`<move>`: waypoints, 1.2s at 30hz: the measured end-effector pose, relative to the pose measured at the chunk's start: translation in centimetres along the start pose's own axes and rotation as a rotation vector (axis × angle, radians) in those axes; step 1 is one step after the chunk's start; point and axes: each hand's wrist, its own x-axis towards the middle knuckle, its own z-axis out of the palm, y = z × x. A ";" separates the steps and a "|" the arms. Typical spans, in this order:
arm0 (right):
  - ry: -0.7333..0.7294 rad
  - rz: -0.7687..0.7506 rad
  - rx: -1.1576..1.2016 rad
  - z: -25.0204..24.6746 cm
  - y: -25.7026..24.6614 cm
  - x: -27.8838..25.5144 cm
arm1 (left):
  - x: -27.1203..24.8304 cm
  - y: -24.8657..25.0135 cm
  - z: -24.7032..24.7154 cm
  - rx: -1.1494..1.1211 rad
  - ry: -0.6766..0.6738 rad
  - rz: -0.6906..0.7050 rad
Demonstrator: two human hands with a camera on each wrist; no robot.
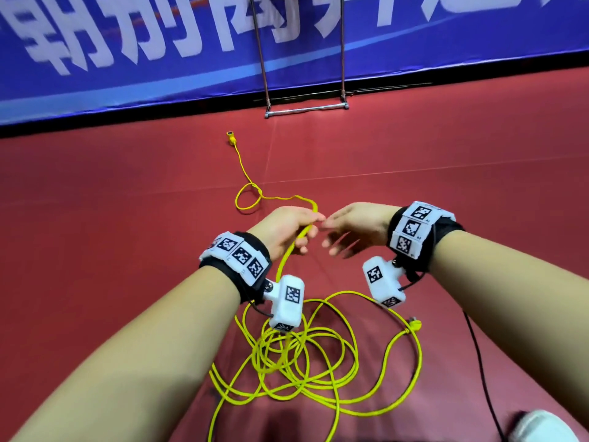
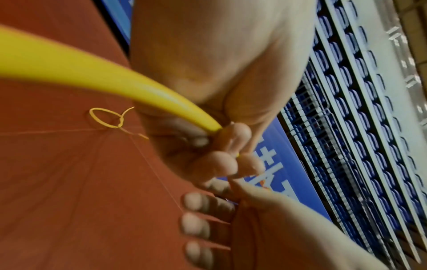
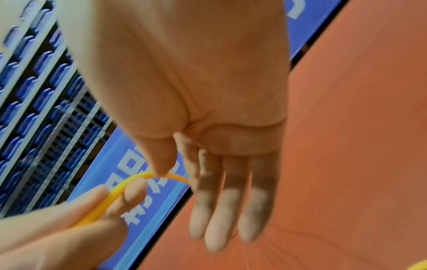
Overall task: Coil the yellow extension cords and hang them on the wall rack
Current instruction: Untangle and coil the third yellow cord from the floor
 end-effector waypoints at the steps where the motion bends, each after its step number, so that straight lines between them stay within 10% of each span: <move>1: 0.050 0.015 0.120 -0.4 0.0 0.1 | -0.2 0.1 0.3 0.072 -0.058 0.024; 8: 0.016 0.084 0.479 -2.0 0.0 0.0 | -1.1 -0.2 3.0 0.380 -0.331 0.062; 17: 0.069 -0.152 0.341 -2.2 -0.4 -0.5 | -0.1 -1.6 0.9 0.083 -0.006 -0.155; 25: -0.200 -0.142 -0.046 0.0 0.4 -0.6 | 1.4 -1.3 -2.7 -0.745 0.257 -0.098; 32: -0.442 -0.076 -0.393 2.6 1.1 0.2 | 1.8 -2.7 -3.4 -0.664 0.371 -0.267; 36: -0.245 -0.052 -0.333 2.7 1.1 0.7 | 1.1 -1.8 -2.7 -0.398 0.293 -0.206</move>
